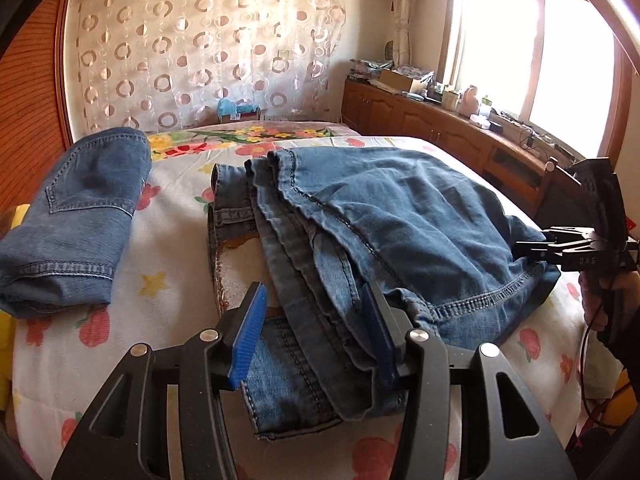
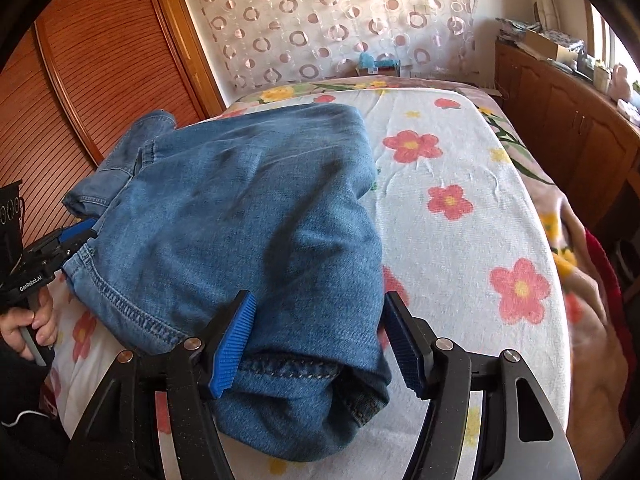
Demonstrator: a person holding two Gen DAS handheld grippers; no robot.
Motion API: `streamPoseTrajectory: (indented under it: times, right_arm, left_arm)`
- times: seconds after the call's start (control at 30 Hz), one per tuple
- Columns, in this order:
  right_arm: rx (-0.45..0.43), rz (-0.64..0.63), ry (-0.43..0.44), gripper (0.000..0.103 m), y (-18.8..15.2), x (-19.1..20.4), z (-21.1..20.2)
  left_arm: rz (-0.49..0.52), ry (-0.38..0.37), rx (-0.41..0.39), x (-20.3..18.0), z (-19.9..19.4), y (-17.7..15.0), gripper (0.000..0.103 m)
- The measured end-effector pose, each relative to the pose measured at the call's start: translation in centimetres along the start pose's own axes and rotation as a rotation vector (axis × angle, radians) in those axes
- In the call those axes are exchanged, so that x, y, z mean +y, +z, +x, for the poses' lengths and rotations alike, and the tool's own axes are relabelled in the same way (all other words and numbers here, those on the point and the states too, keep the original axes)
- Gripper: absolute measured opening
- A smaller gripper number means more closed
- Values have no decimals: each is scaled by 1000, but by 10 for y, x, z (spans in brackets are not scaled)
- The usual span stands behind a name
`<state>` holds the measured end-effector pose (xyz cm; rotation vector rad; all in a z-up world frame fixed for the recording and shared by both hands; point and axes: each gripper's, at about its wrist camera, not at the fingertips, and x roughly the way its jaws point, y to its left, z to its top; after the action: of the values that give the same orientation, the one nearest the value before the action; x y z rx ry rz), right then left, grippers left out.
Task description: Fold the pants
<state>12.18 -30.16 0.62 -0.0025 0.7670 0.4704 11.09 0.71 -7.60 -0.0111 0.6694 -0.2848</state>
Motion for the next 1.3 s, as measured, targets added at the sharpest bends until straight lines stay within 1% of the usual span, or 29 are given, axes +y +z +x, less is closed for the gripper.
streamPoseTrajectory:
  times: [0.03, 0.07, 0.13, 0.2, 0.23, 0.37, 0.47, 0.57, 0.67, 0.8, 0.87, 0.93, 1.03, 1.1, 1.17, 1.2, 1.23, 1.27, 1.3]
  right_arm:
    - [-1, -7, 2, 55, -2, 2, 0]
    - [-2, -12, 14, 50, -3, 3, -1]
    - [-1, -17, 18, 27, -4, 6, -2]
    - [-21, -18, 39, 17, -1, 6, -8]
    - [-46, -20, 45, 16, 1, 8, -15]
    - [-160, -75, 54, 15, 18, 31, -44]
    - [-219, -139, 74, 15, 37, 60, -59]
    - [-248, -194, 119, 15, 51, 91, -63]
    - [-250, -244, 171, 15, 60, 127, -54]
    - [-226, -312, 252, 15, 60, 171, -36]
    - [-192, -344, 289, 15, 56, 191, -24]
    - [-139, -363, 315, 15, 50, 205, -8]
    - [-50, -368, 331, 15, 40, 213, 19]
    - [-24, -365, 328, 15, 35, 214, 29]
    - [-17, -358, 331, 18, 36, 213, 32]
    - [-16, -360, 331, 21, 40, 213, 32]
    - [-13, -360, 331, 28, 42, 213, 28]
    - [-10, -362, 334, 32, 43, 210, 25]
    - [-12, -368, 329, 39, 46, 209, 21]
  left_arm:
    - [4, 0, 0, 1, 1, 1, 50]
    - [8, 3, 0, 0, 1, 1, 50]
    - [13, 4, 2, 0, 1, 1, 50]
    - [24, 11, -2, 0, 1, 1, 50]
    - [29, 16, -2, 1, 0, 2, 50]
    - [18, 22, 0, 4, -9, 4, 50]
    - [4, 38, -16, 11, -24, 9, 50]
    - [-20, 58, -36, 24, -42, 10, 50]
    - [-38, 90, -59, 40, -61, 12, 50]
    - [-71, 142, -82, 66, -82, 10, 50]
    - [-89, 159, -86, 77, -87, 8, 50]
    - [-113, 174, -85, 89, -90, 6, 50]
    - [-140, 193, -79, 102, -92, 1, 50]
    - [-145, 194, -80, 105, -92, -1, 50]
    - [-145, 194, -79, 106, -92, -2, 50]
    - [-144, 191, -79, 106, -91, -2, 50]
    - [-144, 187, -79, 107, -91, -2, 50]
    - [-142, 182, -79, 105, -90, -1, 50]
    - [-141, 172, -78, 102, -88, 0, 50]
